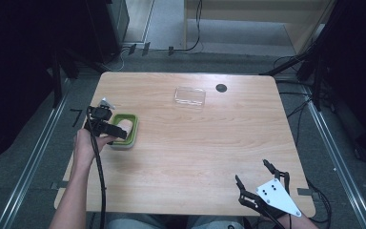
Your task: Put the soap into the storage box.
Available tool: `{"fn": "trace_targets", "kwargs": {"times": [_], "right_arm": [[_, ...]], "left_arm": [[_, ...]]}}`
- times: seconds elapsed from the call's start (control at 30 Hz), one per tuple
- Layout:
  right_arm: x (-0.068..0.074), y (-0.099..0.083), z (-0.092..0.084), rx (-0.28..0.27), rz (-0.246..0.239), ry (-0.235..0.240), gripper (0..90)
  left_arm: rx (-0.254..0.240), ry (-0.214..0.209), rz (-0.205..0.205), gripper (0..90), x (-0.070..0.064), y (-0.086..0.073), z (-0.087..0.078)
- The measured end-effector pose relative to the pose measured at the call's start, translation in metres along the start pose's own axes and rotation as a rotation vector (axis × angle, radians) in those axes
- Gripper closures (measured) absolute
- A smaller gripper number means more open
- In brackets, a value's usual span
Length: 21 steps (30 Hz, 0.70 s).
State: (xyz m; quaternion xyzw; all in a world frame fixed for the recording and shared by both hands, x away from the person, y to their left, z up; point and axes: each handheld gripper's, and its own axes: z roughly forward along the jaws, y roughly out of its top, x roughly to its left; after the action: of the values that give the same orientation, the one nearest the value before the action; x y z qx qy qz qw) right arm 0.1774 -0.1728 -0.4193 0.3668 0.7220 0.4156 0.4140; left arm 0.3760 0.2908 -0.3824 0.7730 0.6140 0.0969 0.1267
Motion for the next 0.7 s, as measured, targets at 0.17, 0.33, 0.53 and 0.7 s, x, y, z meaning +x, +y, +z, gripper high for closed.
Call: {"fn": "trace_targets", "kwargs": {"times": [0.17, 0.33, 0.53, 0.7], "right_arm": [[0.0, 0.0, 0.0, 0.0, -0.002, 0.002, 13.2], [0.001, 0.0, 0.0, -0.001, -0.005, 0.003, 13.2], [0.001, 0.0, 0.0, -0.001, -0.007, 0.003, 13.2], [0.001, 0.0, 0.0, -0.001, -0.007, 0.003, 13.2]], "left_arm": [[0.011, -0.009, 0.008, 8.8, -0.002, -0.01, -0.005], [0.026, -0.017, 0.017, 7.1, -0.005, -0.018, -0.006], [0.039, -0.006, 0.026, 6.3, -0.006, -0.031, -0.009], [0.045, -0.001, 0.036, 6.1, -0.008, -0.043, -0.012]]}}
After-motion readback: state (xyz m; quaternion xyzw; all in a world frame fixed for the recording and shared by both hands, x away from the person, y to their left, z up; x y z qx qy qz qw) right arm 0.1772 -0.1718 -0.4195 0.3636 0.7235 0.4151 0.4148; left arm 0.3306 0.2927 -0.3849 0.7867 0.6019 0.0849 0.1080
